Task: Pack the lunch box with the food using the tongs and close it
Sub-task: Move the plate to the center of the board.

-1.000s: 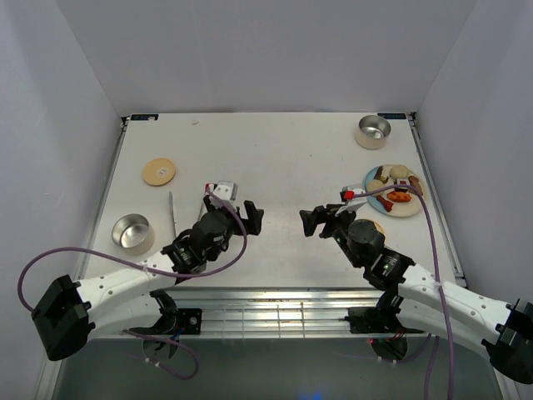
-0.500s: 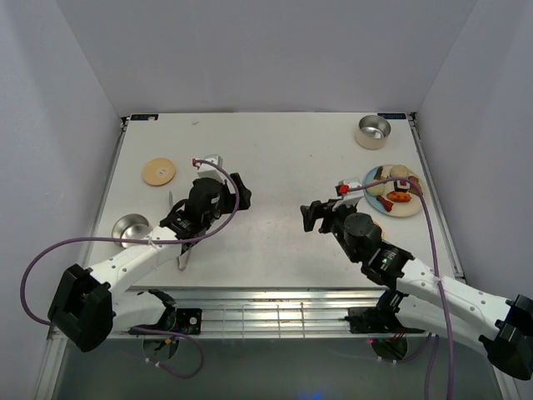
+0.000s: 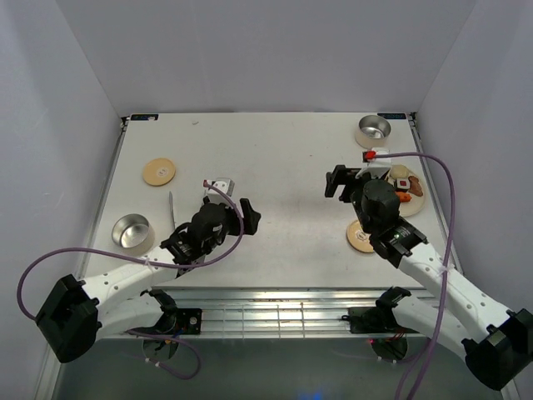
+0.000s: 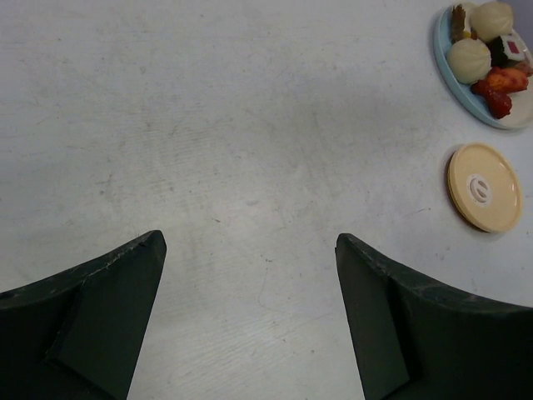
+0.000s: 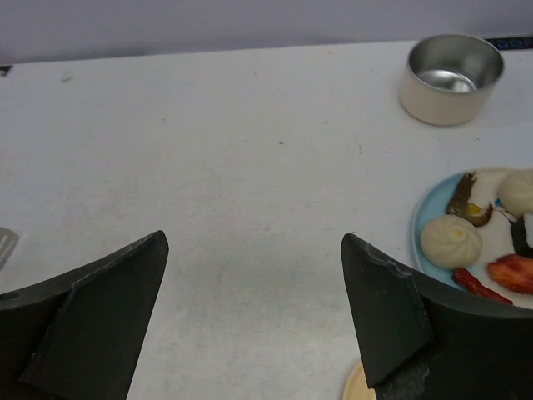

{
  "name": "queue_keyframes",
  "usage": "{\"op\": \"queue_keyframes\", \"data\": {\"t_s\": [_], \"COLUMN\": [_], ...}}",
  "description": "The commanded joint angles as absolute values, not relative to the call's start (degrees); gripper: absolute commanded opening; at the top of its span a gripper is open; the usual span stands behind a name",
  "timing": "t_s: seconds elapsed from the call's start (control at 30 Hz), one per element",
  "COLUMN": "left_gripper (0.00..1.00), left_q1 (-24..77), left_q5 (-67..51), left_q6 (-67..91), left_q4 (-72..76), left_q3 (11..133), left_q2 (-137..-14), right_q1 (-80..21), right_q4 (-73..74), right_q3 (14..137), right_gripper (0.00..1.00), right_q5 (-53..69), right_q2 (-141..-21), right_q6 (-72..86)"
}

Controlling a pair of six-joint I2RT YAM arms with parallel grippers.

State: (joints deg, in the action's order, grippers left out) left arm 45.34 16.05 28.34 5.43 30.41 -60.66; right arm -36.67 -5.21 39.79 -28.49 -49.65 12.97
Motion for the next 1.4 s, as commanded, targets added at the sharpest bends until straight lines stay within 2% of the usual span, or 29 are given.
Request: {"op": "queue_keyframes", "data": {"t_s": [0.0, 0.13, 0.2, 0.3, 0.4, 0.7, 1.0, 1.37], "left_gripper": [0.94, 0.94, 0.94, 0.94, 0.94, 0.94, 0.94, 0.94], "left_q1": [45.44, 45.44, 45.44, 45.53, 45.44, 45.62, 45.79, 45.97], "left_q5": [17.75, 20.03, 21.44, 23.29, 22.85, 21.01, 20.48, 20.48], "left_q6": [27.07, 26.81, 26.72, 26.72, 27.16, 27.95, 28.65, 28.65], "left_q4": [8.62, 8.79, 9.05, 9.05, 9.05, 9.05, 9.05, 9.05], "left_q3": [30.15, 28.92, 28.39, 27.86, 27.69, 27.25, 27.07, 26.98], "left_q2": [-58.80, -57.49, -56.69, -55.64, -54.67, -51.77, -51.06, -50.71], "right_q1": [-27.21, -15.84, -11.71, -9.76, -9.75, -9.84, -9.84, -9.84], "right_q4": [-5.19, -3.87, -3.26, 1.64, 5.97, 4.31, 3.78, 2.47], "right_q3": [45.77, 50.62, 52.29, 56.77, 59.68, 54.85, 57.65, 57.92], "right_gripper": [0.90, 0.92, 1.00, 0.85, 0.75, 0.57, 0.46, 0.41], "right_q5": [-26.20, -16.03, -15.29, -15.73, -15.21, -15.21, -17.58, -19.16], "right_q2": [-56.65, -66.17, -71.68, -79.68, -85.49, -88.59, -96.32, -98.27], "right_q6": [12.13, 15.72, 16.08, 14.78, 12.84, 8.18, 1.94, 0.26]}}
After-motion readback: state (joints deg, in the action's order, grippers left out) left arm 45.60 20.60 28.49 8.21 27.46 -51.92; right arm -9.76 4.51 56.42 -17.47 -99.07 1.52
